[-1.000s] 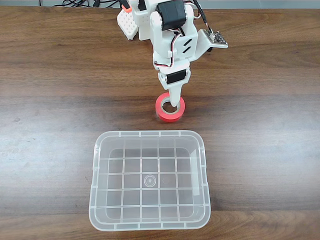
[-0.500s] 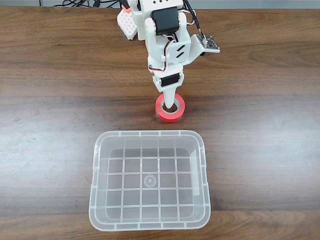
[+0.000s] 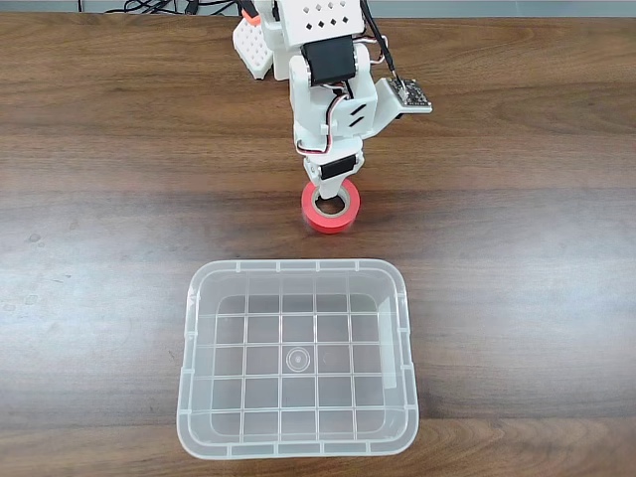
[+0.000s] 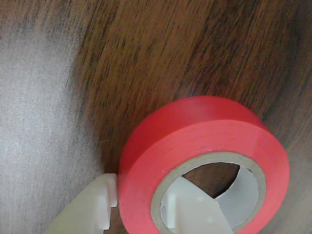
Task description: Grab the tape and place it in the box.
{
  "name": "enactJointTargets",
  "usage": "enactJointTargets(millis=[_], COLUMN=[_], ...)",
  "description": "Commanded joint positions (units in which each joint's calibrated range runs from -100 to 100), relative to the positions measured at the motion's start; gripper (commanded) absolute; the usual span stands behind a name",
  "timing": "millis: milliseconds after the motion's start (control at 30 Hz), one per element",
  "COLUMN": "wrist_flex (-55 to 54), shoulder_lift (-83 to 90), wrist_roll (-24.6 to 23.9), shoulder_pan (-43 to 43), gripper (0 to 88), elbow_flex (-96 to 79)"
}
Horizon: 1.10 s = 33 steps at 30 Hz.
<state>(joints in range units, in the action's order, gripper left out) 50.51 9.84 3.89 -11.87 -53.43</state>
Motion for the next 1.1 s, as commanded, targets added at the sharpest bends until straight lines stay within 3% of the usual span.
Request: enactJointTargets(millis=[0, 200, 667, 1067], wrist_flex=[-0.8, 0.4, 26.4, 28.9], shoulder_lift=[1.5, 1.7, 20.9, 26.1], wrist_roll=[0.1, 0.1, 0.1, 0.2], shoulder_pan=[0.3, 0.5, 0.5, 1.6], gripper=[7.1, 7.1, 7.6, 7.7], elbow_flex=[0.7, 2.2, 30.3, 32.6])
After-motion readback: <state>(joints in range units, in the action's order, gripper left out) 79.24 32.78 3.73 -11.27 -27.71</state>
